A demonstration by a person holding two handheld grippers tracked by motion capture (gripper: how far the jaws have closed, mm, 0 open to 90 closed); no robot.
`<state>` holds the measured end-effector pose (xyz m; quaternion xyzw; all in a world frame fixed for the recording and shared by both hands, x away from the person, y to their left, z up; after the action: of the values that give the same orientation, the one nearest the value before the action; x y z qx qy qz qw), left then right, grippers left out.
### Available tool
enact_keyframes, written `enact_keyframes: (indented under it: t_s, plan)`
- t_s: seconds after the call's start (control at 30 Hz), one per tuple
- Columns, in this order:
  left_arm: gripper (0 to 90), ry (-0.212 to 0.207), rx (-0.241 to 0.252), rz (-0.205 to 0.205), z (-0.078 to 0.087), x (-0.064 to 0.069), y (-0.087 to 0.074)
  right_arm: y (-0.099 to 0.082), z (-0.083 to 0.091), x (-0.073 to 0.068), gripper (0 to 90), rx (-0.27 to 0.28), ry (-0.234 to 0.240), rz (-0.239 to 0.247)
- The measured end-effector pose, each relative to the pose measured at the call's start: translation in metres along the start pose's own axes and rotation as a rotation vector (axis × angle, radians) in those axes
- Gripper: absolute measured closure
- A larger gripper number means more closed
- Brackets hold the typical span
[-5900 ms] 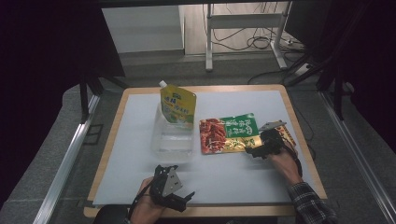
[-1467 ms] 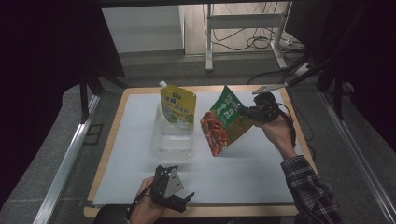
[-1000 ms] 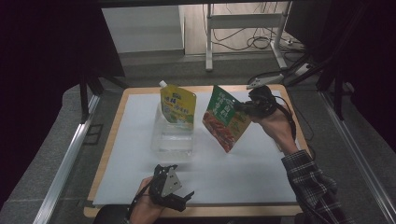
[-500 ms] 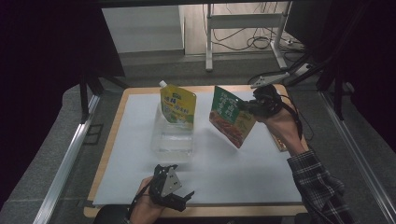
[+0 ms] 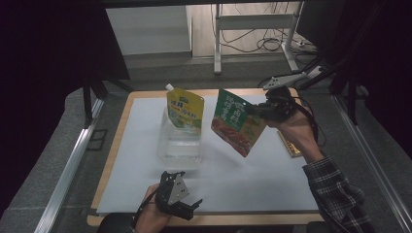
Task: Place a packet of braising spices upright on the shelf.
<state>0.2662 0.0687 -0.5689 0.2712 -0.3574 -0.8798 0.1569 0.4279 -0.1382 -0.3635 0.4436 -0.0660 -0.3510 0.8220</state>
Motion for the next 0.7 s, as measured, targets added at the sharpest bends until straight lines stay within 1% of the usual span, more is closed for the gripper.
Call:
enact_keyframes:
  t_s: [0.3, 0.33, 0.4, 0.43, 0.47, 0.53, 0.67, 0.7]
  plan:
    - [0.0, 0.0, 0.0, 0.0, 0.0, 0.0, 0.0, 0.008, 0.007, -0.016, 89.1, -0.008, 0.048, 0.025]
    - [0.0, 0.001, 0.001, 0.0, 0.0, 0.0, 0.0, 0.01, 0.008, -0.02, 89.1, -0.006, 0.064, 0.031]
    - [0.0, 0.002, 0.007, 0.006, 0.0, 0.0, 0.001, 0.011, 0.008, -0.021, 89.1, -0.005, 0.071, 0.032]
    - [0.0, 0.002, 0.006, 0.005, 0.0, 0.0, 0.001, 0.014, 0.007, -0.024, 89.1, -0.004, 0.087, 0.026]
    - [0.0, 0.001, 0.001, -0.002, 0.001, 0.0, 0.0, 0.014, 0.007, -0.024, 89.1, -0.004, 0.087, 0.026]
    - [0.0, 0.001, 0.001, -0.003, 0.001, 0.0, 0.0, 0.016, 0.004, -0.027, 89.1, -0.002, 0.104, 0.025]
    - [0.0, -0.001, 0.001, -0.004, 0.001, -0.001, 0.0, 0.021, -0.002, -0.033, 89.1, -0.004, 0.122, 0.031]
    - [0.0, 0.001, 0.008, 0.004, 0.001, 0.0, 0.001, 0.024, -0.006, -0.036, 89.1, -0.004, 0.129, 0.036]
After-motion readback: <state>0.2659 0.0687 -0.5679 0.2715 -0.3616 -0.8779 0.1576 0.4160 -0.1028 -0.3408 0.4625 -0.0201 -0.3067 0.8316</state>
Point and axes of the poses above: each handheld gripper's, and its own axes: z roughly backward along the jaws, y roughly out of its top, x roughly to its right, the point moved 8 cm from there along -z, roughly forward along the jaws, and after that the axes turned 12 degrees about -z, right-handed, at the moved point
